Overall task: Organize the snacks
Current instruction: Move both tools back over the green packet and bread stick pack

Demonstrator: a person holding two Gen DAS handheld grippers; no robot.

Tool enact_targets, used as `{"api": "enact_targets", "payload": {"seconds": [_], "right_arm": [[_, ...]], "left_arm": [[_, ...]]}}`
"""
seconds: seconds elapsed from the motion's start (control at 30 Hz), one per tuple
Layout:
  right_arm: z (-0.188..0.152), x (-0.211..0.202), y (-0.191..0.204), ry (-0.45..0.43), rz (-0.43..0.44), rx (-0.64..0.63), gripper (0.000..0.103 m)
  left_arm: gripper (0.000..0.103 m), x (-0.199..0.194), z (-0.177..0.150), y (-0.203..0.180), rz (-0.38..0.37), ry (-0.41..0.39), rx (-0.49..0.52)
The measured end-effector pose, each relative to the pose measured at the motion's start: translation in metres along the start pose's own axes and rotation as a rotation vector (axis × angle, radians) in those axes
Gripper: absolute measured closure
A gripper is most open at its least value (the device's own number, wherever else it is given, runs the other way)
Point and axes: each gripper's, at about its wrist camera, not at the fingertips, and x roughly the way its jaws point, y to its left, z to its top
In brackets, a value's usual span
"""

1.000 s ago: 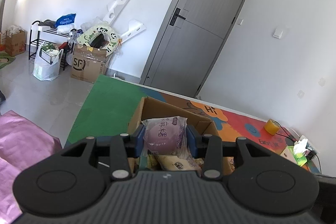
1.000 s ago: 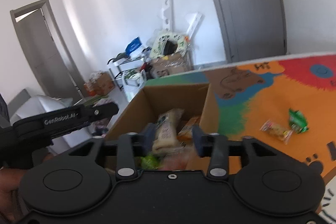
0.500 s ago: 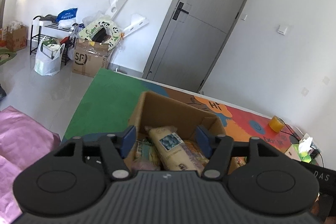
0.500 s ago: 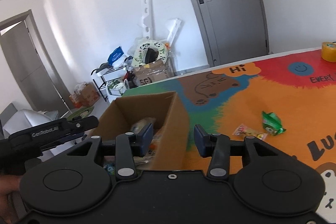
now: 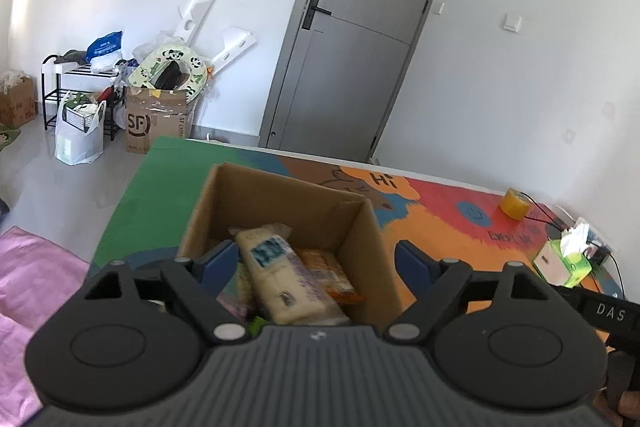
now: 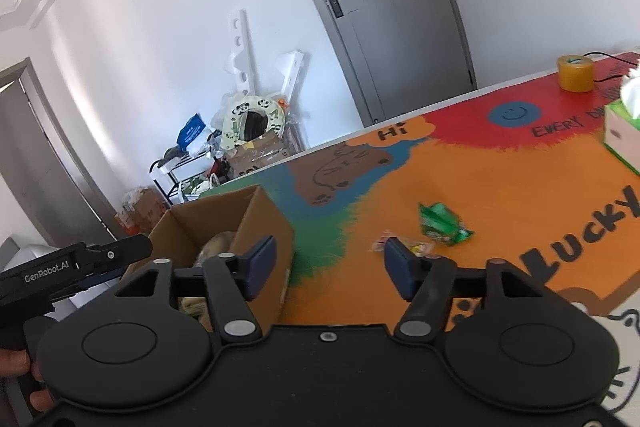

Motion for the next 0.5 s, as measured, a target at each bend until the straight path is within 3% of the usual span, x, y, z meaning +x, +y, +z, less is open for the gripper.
{"api": "enact_targets", "payload": {"seconds": [0.27,0.5], "right_arm": [[-0.001,-0.018,-0.038,-0.041,0.000,0.064,0.012],[-0.001,-0.035,-0.075,-0.075,-0.028,0.115,0.009]], "left_arm": [[0.010,-0.001,-0.008,-0.046,-0.024,-0.001,0.089],[0.010,0.007,-0.015,-0.082,-0.064,-0.001,0.132]]}}
